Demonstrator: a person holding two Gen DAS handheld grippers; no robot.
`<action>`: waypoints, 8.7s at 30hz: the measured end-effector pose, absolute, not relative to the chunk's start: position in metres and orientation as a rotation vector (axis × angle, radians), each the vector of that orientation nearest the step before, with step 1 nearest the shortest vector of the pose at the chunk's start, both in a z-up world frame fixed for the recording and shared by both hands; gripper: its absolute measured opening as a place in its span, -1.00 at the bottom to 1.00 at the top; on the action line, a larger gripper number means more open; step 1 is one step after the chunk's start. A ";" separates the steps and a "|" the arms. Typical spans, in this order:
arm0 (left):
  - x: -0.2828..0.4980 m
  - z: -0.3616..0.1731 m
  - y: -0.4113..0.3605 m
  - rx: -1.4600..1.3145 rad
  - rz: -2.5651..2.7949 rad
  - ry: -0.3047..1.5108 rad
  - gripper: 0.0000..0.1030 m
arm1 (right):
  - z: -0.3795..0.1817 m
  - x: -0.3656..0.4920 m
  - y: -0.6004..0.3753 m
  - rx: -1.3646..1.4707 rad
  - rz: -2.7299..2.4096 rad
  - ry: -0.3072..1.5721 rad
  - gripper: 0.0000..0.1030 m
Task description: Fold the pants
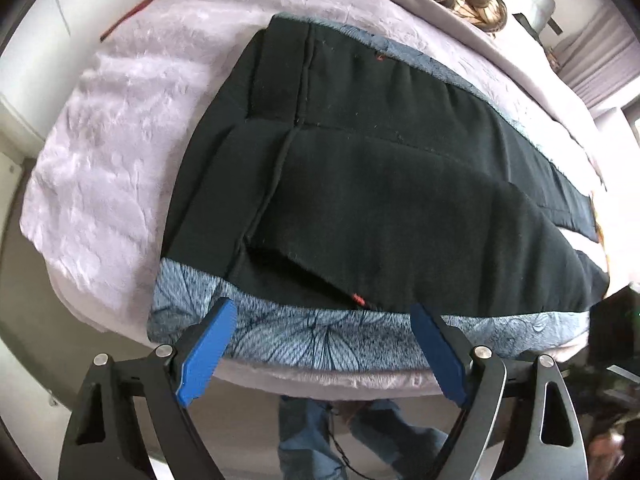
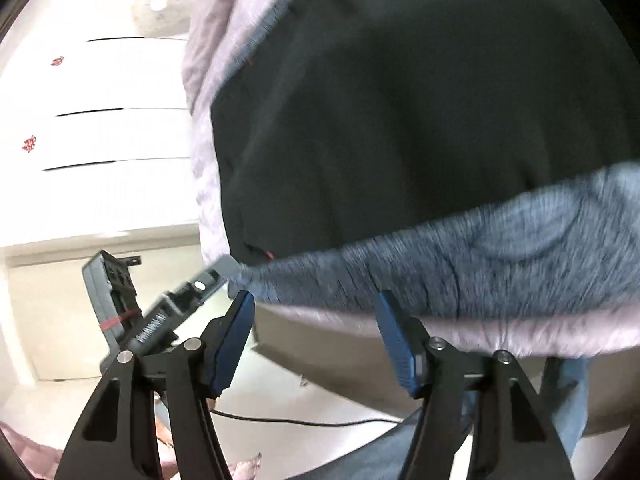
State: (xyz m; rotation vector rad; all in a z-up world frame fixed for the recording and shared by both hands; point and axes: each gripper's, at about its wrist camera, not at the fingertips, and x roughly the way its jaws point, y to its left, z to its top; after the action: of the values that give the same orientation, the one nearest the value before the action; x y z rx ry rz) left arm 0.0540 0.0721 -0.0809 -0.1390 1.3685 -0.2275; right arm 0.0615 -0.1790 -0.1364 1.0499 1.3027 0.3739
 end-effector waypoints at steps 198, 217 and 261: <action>0.179 -0.105 -0.383 0.208 -0.247 1.327 0.44 | -0.144 0.130 -0.749 1.102 -0.177 1.133 -0.17; 0.204 -0.103 -0.398 0.246 -0.209 1.264 0.57 | -0.104 0.176 -0.692 0.671 -0.027 1.131 -0.08; 0.226 -0.082 -0.016 0.114 -0.028 1.209 0.58 | -0.052 0.339 -0.255 0.293 0.707 1.223 -0.12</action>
State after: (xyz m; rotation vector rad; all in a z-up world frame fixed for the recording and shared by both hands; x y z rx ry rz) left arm 0.2265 -0.0161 -0.0815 0.1144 1.2087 -0.0284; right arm 0.3385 -0.2553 -0.0516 0.2934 1.2228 0.7071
